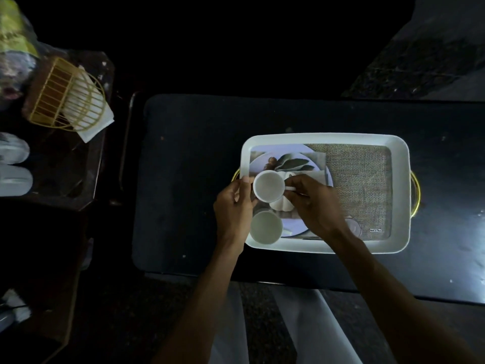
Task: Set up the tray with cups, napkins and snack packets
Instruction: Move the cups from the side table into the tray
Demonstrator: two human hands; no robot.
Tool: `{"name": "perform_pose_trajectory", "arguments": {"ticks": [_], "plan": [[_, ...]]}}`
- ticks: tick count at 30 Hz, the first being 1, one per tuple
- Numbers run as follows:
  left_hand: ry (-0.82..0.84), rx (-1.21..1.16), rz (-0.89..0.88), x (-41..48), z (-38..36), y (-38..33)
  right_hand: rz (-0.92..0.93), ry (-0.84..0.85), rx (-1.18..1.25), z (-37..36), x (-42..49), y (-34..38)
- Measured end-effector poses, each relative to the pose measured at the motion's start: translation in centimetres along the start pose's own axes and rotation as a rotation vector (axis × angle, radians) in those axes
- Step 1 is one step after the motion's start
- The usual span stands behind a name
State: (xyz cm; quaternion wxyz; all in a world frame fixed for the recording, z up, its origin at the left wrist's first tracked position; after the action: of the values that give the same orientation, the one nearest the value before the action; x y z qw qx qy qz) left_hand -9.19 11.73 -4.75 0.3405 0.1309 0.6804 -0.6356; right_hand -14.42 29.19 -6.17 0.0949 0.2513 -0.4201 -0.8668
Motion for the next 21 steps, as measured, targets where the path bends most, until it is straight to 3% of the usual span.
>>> {"name": "perform_pose_trajectory", "arguments": {"ticks": [16,21], "plan": [[-0.038,0.005,0.026,0.0,0.0,0.9,-0.036,0.093,-0.021,-0.8,0.5,-0.1],[-0.041,0.105,-0.03,-0.7,1.3,0.3,0.003,0.154,-0.069,-0.3,0.4,1.3]]}}
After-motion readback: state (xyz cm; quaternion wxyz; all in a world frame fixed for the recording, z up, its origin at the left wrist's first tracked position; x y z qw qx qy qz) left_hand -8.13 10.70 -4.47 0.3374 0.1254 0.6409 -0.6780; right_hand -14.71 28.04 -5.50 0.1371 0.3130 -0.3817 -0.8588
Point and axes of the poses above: each hand's wrist, its own x-axis towards the middle knuckle, its own z-axis out of the back of the hand, y = z × x, the point moved 5 cm from there along x, towards the middle knuckle, and after that the axes turned 11 degrees about y, right-handed, at the moved point
